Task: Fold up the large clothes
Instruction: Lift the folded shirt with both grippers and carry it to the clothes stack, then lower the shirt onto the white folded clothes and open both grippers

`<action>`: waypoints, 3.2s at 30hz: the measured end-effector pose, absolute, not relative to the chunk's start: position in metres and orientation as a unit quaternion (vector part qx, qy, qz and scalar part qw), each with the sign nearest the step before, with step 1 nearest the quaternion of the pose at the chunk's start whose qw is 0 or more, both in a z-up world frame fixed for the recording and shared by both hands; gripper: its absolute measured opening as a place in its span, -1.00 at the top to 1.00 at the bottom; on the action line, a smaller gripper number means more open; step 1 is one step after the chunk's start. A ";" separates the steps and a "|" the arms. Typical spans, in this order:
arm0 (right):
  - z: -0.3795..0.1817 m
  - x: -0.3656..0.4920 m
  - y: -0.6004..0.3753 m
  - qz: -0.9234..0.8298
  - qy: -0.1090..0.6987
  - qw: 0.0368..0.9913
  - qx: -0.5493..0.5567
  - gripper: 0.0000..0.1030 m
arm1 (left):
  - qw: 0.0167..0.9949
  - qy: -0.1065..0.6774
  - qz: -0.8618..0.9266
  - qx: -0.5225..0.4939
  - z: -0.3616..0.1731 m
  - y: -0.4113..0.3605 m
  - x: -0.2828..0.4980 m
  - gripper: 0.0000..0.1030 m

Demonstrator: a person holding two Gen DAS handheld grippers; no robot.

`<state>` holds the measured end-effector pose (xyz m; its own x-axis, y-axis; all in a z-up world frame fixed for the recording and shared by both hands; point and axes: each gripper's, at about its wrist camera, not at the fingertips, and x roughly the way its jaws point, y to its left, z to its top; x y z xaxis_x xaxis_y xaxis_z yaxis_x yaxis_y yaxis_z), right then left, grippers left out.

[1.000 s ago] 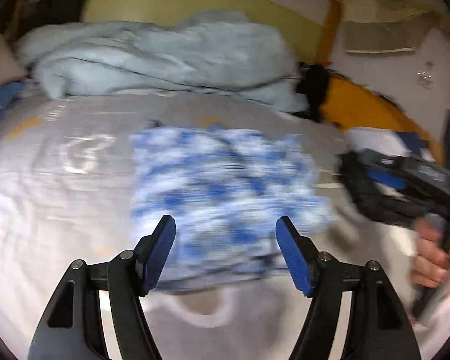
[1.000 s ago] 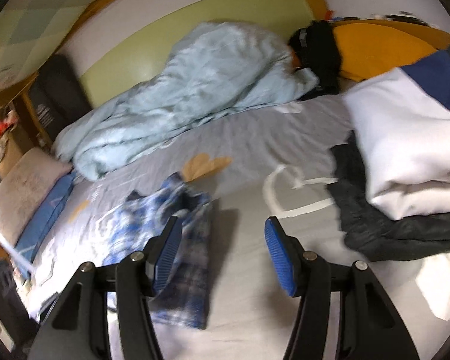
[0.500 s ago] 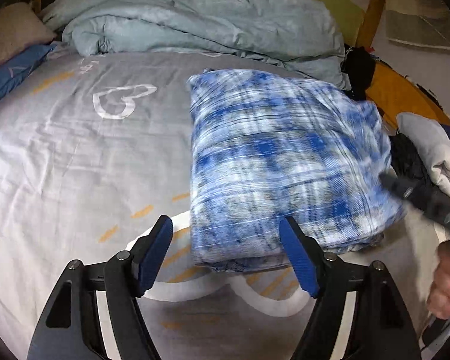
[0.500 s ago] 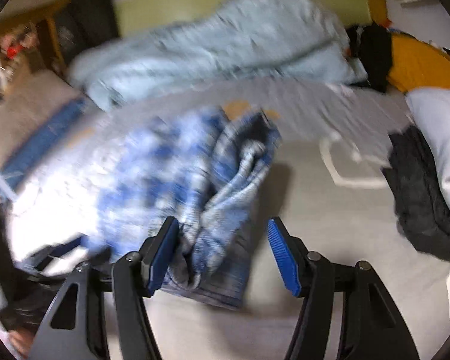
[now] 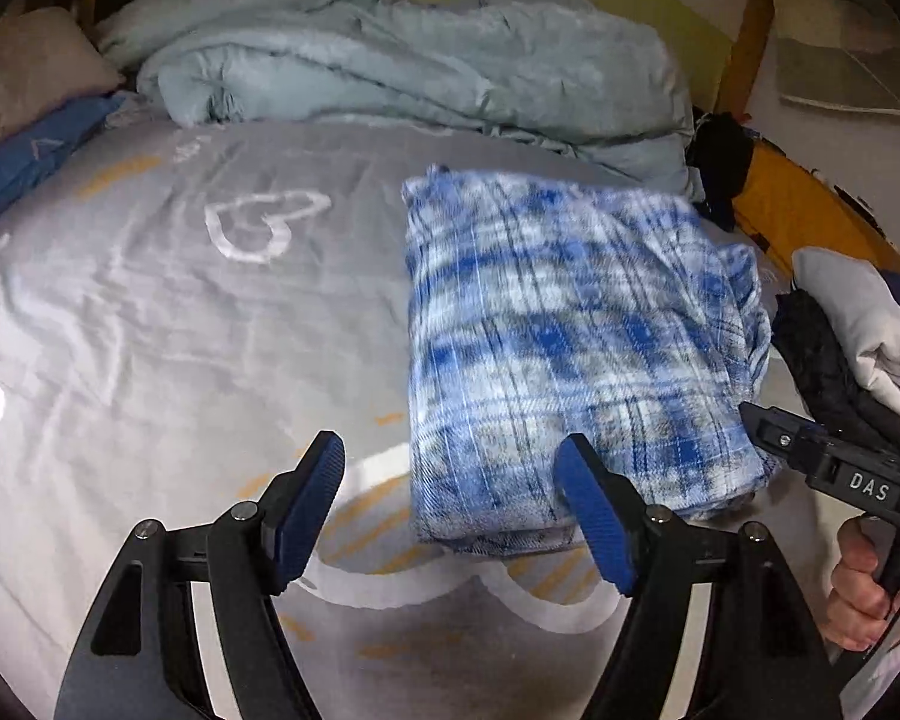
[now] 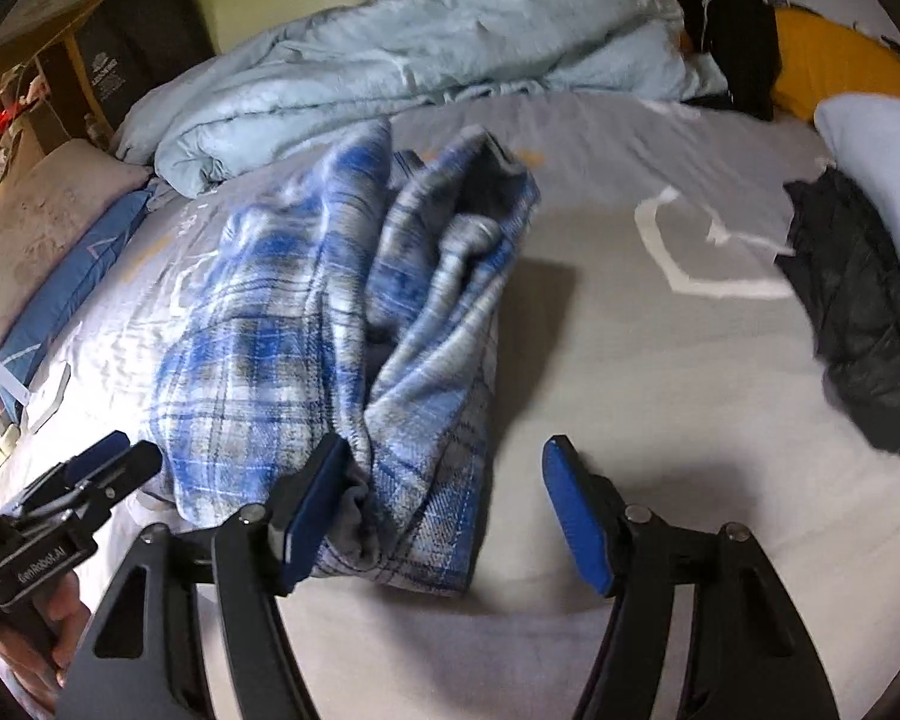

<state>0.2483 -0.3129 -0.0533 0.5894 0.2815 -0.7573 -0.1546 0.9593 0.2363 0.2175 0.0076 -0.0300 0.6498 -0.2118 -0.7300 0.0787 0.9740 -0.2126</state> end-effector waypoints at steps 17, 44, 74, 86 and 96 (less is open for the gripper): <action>-0.037 0.267 -0.323 0.173 0.399 0.885 0.169 -0.79 | 0.890 0.402 -0.170 -0.136 0.002 0.005 0.251 -0.99; 0.062 0.221 -0.371 0.223 0.275 0.909 0.220 0.18 | 0.858 0.343 -0.325 -0.200 0.095 -0.051 0.256 0.37; 0.099 0.210 -0.645 -0.071 0.242 0.941 0.227 0.17 | 0.820 0.344 -0.444 -0.111 0.116 -0.420 0.303 0.32; 0.078 0.203 -0.666 -0.121 0.289 0.926 0.213 -0.22 | 0.821 0.376 -0.424 -0.063 0.086 -0.429 0.316 -0.39; 0.120 0.170 -0.631 -0.134 0.233 0.947 0.178 -0.53 | 0.888 0.241 -0.392 0.012 0.151 -0.381 0.265 -0.70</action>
